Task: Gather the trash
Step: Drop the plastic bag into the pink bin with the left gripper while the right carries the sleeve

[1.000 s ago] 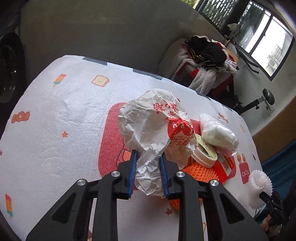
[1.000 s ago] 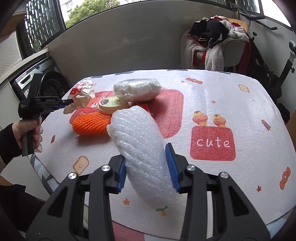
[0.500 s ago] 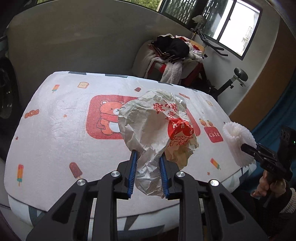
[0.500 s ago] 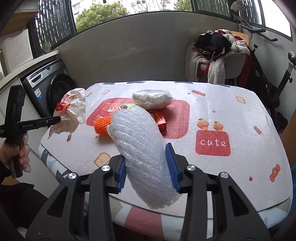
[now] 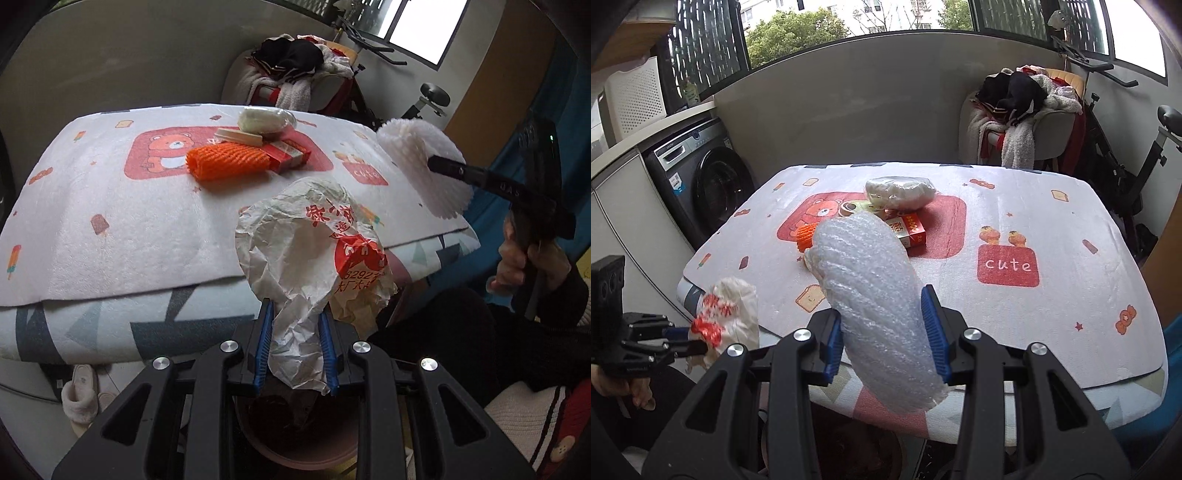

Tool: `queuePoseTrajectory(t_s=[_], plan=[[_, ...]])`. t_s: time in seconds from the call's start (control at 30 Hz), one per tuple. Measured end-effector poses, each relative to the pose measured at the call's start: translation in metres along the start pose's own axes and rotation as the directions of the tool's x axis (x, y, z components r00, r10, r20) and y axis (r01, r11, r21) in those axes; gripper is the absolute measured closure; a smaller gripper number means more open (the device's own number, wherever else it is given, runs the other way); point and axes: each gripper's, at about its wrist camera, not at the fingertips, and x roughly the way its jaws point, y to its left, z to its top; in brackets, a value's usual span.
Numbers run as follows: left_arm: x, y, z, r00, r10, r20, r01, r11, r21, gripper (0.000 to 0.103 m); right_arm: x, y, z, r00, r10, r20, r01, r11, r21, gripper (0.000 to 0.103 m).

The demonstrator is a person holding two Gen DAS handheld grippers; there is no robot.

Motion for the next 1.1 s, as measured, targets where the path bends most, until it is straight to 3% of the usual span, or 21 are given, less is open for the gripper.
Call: queuePoseTrajectory(t_s=[0.43, 0.73, 0.83, 0.9, 1.1], plan=[[0.036, -0.015, -0.053, 0.986, -0.033, -0.161, 0.03, 0.999, -0.021, 0.077, -0.002, 0.006, -0.01, 1.0, 0.011, -0.013, -0.011, 1.0, -0.011, 0.062], [0.047, -0.012, -0.063, 0.978, -0.042, -0.203, 0.035, 0.999, -0.039, 0.074, 0.003, 0.008, -0.014, 0.999, 0.016, -0.029, -0.016, 1.0, -0.017, 0.062], [0.046, -0.009, -0.063, 0.98, -0.042, -0.195, 0.033, 0.998, -0.051, 0.059, 0.004, 0.011, -0.016, 0.999, 0.018, -0.033, -0.018, 1.0, -0.025, 0.062], [0.042, -0.009, -0.061, 0.985, -0.029, -0.171, 0.02, 0.998, -0.053, 0.039, 0.005, 0.013, -0.017, 0.999, 0.02, -0.037, -0.021, 0.999, -0.031, 0.062], [0.018, 0.0, -0.046, 0.997, 0.051, -0.06, -0.056, 0.995, -0.086, 0.013, 0.011, 0.021, -0.023, 0.997, 0.035, -0.062, -0.038, 0.998, -0.048, 0.062]])
